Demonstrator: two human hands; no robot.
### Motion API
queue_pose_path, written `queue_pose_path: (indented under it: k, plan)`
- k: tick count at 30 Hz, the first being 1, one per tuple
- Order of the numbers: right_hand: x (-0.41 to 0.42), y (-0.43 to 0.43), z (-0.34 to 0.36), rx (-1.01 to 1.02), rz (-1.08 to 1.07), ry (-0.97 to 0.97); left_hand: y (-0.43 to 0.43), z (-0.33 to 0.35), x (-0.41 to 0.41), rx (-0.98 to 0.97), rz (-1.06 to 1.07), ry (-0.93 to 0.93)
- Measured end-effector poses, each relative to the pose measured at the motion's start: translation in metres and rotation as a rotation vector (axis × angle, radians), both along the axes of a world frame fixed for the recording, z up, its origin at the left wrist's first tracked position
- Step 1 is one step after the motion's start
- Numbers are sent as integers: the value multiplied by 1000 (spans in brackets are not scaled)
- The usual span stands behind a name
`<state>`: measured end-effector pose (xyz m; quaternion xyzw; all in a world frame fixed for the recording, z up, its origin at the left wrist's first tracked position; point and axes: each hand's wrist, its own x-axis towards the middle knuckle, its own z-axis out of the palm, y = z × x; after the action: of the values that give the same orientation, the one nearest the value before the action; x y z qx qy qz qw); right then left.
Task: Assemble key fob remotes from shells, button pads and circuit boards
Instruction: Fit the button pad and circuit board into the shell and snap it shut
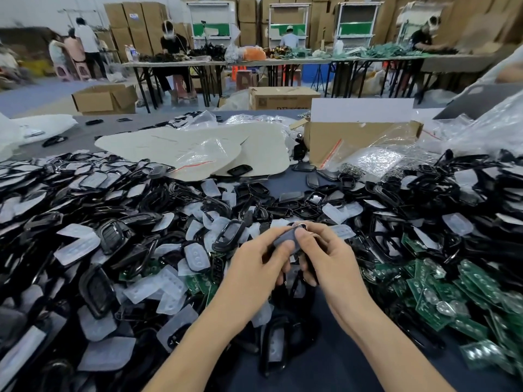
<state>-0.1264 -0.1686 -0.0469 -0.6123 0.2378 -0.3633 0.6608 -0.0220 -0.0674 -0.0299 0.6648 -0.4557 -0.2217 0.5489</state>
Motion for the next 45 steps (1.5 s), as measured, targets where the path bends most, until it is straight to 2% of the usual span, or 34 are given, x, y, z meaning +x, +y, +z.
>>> queue_pose_path:
  k: [7, 14, 22, 33, 45]
  plan:
    - [1, -2, 2, 67, -9, -26, 3, 0, -4, -26, 13, 75]
    - [-6, -1, 6, -27, 51, 30, 5, 2, -4, -16, 22, -34]
    - [-8, 2, 11, 6, 153, 55, 11, 6, -4, -35, -42, -37]
    - [-7, 3, 9, 15, 165, 98, 13, 5, -6, -45, -59, 52]
    - [-9, 9, 11, -211, 124, 81, 8, 9, -4, -8, 48, -68]
